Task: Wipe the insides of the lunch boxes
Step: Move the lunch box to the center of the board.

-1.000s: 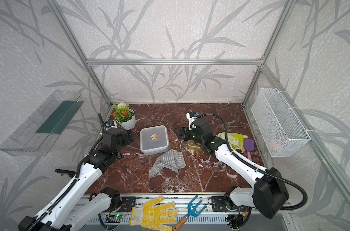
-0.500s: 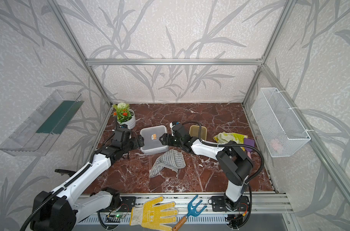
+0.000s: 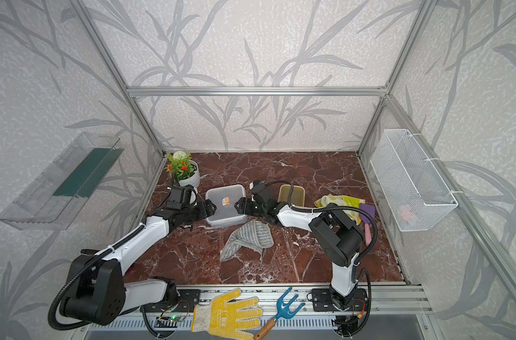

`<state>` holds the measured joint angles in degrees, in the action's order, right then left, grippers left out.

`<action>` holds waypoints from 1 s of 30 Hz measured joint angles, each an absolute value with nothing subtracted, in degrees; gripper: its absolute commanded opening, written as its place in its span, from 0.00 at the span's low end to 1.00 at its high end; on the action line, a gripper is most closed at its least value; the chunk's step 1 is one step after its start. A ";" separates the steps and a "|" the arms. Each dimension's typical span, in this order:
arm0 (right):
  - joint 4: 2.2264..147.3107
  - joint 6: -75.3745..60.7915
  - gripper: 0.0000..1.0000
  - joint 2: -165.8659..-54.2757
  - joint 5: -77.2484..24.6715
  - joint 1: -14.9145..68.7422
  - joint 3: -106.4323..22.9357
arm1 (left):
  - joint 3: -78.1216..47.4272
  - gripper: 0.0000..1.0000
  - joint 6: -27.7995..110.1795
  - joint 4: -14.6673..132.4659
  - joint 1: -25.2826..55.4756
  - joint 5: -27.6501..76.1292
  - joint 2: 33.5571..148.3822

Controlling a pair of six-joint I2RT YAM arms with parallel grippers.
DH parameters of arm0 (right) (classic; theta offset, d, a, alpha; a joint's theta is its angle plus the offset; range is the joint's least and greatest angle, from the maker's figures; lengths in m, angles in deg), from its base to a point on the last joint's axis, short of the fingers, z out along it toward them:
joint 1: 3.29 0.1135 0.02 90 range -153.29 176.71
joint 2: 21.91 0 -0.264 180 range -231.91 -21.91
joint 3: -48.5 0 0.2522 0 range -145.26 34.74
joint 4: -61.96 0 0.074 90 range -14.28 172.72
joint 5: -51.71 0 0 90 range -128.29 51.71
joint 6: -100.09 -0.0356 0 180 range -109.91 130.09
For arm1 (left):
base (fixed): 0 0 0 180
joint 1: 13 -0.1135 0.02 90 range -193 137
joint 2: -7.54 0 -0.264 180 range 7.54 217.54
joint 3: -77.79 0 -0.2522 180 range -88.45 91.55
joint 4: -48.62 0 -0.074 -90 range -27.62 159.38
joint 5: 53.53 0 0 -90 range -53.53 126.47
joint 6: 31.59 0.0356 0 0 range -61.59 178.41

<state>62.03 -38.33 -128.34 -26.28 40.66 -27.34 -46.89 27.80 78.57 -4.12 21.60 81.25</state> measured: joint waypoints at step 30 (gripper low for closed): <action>72.26 -29.46 0.63 -130.74 -29.40 33.16 -33.70 | -42.58 0.51 22.29 58.11 -5.87 0.37 98.26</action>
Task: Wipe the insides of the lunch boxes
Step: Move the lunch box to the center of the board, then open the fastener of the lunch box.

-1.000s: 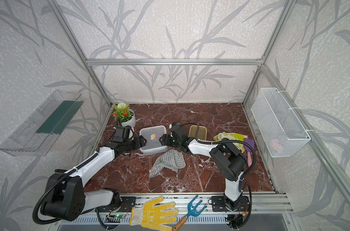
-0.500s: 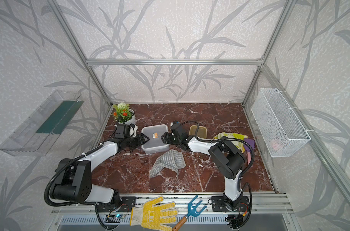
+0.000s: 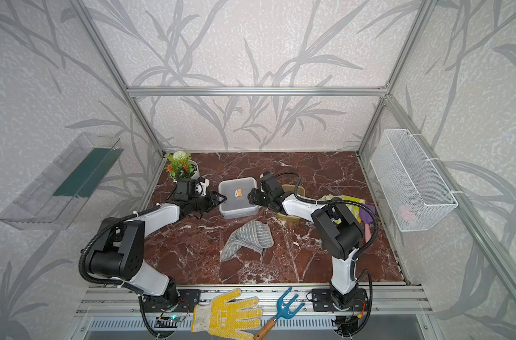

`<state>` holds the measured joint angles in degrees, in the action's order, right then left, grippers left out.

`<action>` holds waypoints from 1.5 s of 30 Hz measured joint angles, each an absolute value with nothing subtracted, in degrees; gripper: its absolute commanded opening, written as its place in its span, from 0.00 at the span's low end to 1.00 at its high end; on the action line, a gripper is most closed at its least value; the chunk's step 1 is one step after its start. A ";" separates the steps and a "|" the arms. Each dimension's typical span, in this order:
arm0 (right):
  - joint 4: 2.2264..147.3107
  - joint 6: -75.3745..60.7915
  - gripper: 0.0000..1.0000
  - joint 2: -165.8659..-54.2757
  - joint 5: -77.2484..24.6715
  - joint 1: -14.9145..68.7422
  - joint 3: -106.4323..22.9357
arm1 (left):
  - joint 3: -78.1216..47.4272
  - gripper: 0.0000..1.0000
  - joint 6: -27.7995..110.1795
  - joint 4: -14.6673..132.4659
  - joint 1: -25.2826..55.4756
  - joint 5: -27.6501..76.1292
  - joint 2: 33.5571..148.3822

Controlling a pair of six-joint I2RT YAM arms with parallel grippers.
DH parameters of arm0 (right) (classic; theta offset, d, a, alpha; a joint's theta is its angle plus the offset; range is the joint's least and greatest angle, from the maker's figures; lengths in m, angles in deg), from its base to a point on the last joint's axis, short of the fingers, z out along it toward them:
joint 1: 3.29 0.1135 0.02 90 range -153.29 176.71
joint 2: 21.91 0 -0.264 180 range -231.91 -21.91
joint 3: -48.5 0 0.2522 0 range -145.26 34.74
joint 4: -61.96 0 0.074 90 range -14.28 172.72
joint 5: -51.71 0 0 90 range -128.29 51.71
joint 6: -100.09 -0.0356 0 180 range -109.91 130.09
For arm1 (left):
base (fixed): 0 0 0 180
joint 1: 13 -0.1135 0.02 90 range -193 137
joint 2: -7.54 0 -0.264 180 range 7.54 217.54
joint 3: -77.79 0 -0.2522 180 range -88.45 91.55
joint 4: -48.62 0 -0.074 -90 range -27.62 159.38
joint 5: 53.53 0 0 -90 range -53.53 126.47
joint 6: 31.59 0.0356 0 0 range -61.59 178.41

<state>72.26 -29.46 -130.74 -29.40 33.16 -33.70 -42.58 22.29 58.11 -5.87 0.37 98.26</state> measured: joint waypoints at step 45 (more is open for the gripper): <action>82.92 -18.46 0.56 -134.22 -28.07 30.69 -43.34 | -56.68 0.51 -7.50 -10.09 -13.98 -16.09 122.32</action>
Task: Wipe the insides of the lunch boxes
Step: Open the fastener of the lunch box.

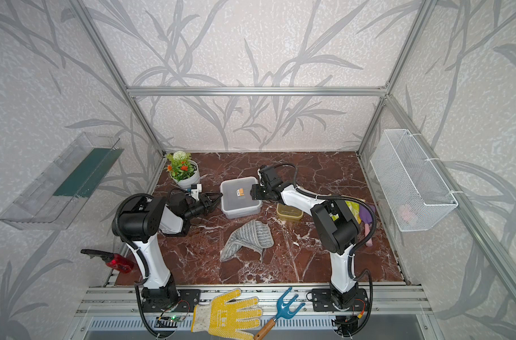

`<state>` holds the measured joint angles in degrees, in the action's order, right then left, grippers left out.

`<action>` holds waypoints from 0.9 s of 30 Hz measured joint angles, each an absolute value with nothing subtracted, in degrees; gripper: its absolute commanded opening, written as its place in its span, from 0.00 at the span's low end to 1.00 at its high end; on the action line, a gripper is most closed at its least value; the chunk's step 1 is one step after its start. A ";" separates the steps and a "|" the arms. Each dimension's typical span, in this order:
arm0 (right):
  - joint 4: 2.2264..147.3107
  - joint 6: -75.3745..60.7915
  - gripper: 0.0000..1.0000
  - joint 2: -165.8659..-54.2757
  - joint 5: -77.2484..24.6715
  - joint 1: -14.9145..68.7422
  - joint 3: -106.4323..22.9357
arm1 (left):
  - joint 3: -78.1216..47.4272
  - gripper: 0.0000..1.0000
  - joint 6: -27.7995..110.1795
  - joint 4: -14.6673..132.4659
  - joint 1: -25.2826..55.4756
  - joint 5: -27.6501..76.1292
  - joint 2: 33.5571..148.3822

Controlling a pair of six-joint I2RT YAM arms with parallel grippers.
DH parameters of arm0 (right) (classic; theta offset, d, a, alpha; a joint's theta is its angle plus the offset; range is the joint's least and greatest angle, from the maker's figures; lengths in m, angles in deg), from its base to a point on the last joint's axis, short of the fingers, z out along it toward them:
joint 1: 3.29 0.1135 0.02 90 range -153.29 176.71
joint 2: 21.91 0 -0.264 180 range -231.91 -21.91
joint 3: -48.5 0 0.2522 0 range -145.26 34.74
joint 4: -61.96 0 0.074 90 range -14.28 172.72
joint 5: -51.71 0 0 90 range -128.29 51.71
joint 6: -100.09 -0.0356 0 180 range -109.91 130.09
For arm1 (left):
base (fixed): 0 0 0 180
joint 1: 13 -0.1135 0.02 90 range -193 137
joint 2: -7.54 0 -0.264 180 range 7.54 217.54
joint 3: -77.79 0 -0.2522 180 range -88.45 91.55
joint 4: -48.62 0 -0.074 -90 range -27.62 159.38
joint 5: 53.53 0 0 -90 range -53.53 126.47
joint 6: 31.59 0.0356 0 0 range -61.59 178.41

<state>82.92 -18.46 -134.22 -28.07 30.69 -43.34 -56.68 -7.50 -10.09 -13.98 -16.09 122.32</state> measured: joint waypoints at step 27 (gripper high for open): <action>81.81 -20.54 0.56 -134.85 -26.43 29.97 -43.28 | -56.68 0.38 -13.49 -20.23 -13.23 -19.06 126.76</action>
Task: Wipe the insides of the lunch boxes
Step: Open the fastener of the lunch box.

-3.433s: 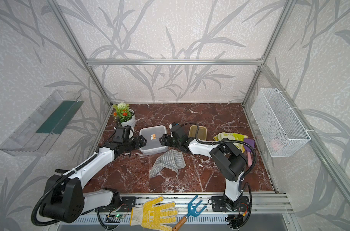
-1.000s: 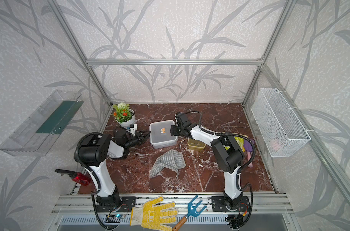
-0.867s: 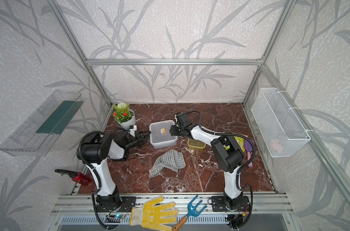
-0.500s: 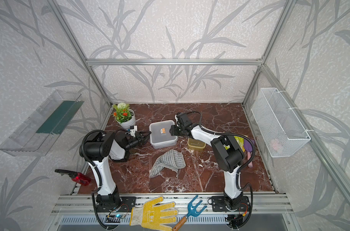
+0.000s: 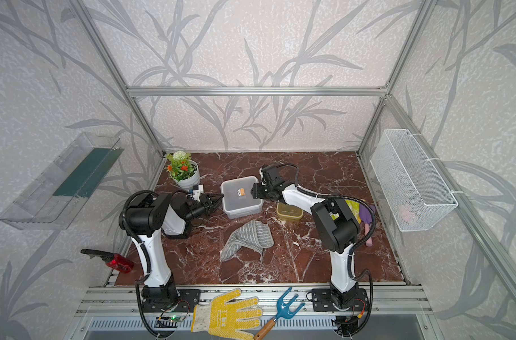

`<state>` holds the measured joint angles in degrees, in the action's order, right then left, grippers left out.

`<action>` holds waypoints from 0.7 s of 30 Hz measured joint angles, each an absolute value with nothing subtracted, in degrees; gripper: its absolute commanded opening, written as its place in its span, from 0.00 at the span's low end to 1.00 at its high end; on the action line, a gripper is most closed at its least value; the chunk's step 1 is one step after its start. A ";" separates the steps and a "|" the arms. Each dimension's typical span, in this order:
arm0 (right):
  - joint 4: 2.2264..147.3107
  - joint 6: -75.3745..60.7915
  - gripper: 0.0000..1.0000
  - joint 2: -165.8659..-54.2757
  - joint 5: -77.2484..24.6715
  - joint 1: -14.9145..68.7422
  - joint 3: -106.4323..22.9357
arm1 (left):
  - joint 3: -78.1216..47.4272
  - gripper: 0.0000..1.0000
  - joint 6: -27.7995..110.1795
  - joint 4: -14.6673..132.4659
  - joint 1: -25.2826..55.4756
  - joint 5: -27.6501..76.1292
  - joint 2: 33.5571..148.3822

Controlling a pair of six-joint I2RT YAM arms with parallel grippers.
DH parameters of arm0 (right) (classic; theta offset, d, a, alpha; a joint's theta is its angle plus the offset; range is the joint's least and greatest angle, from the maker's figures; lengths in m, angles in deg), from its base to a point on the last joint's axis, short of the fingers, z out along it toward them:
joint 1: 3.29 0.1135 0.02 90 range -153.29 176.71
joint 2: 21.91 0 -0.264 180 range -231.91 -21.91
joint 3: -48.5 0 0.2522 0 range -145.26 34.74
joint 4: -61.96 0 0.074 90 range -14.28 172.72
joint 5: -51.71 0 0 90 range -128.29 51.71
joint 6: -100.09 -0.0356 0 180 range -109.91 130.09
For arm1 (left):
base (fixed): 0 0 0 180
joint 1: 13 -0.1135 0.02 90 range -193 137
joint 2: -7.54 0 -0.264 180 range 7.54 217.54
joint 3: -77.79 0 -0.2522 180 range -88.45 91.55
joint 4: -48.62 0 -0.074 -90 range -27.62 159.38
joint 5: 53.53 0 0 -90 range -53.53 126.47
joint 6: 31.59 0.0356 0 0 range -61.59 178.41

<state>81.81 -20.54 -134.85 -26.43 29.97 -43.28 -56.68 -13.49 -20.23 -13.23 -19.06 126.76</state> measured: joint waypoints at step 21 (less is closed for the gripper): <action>83.66 -18.59 0.54 -134.85 -30.43 30.58 -44.35 | -56.66 0.21 -18.43 -15.92 -12.53 -18.12 123.76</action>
<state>83.66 -18.59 -134.85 -30.43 30.58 -44.35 -56.66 -18.43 -15.92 -12.53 -18.12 123.76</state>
